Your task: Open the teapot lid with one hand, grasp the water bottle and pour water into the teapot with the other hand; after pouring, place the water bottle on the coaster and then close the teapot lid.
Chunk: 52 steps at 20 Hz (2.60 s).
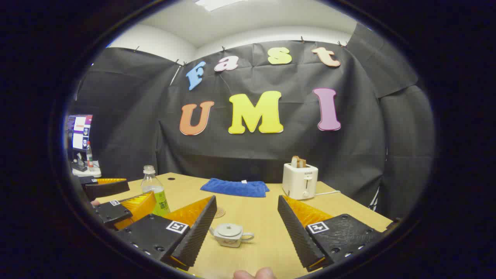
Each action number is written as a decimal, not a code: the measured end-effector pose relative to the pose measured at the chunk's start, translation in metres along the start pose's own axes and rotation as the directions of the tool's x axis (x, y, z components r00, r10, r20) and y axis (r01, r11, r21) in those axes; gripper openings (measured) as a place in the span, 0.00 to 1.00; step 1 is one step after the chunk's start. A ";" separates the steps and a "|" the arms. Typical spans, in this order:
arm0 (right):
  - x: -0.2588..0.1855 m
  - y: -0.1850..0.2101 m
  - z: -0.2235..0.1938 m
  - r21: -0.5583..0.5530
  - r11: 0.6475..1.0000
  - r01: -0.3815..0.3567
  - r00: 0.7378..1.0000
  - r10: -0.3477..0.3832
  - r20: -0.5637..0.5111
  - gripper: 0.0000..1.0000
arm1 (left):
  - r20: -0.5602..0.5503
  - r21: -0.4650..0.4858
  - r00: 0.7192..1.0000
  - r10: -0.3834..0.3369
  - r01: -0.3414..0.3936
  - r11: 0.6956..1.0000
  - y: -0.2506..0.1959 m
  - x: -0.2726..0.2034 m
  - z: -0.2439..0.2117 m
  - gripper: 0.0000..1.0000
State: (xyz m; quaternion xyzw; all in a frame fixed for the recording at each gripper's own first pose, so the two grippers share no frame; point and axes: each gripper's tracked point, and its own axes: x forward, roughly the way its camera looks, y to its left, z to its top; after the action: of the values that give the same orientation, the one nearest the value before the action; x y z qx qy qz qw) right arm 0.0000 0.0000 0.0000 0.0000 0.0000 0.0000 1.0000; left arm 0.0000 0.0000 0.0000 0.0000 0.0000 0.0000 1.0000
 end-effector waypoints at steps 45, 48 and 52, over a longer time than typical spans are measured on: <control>0.094 0.039 -0.096 -0.041 0.999 -0.030 0.974 0.020 -0.226 0.20 | -0.077 -0.048 0.995 0.061 -0.064 0.997 0.044 0.014 -0.018 0.99; 0.098 0.040 -0.101 -0.044 0.998 -0.045 0.975 0.034 -0.221 0.02 | -0.079 -0.047 0.995 0.058 -0.062 0.997 0.043 0.015 -0.019 0.99; 0.095 0.042 -0.096 -0.033 0.997 -0.074 0.976 0.065 -0.209 0.01 | -0.092 -0.049 0.994 0.055 -0.059 0.997 0.043 0.017 -0.025 0.99</control>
State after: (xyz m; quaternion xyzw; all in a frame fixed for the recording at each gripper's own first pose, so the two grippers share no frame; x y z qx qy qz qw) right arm 0.0950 0.0423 -0.0961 -0.0205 0.1042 0.0350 0.9937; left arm 0.0172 0.0434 -0.0251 -0.0260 0.0455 0.0286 0.9982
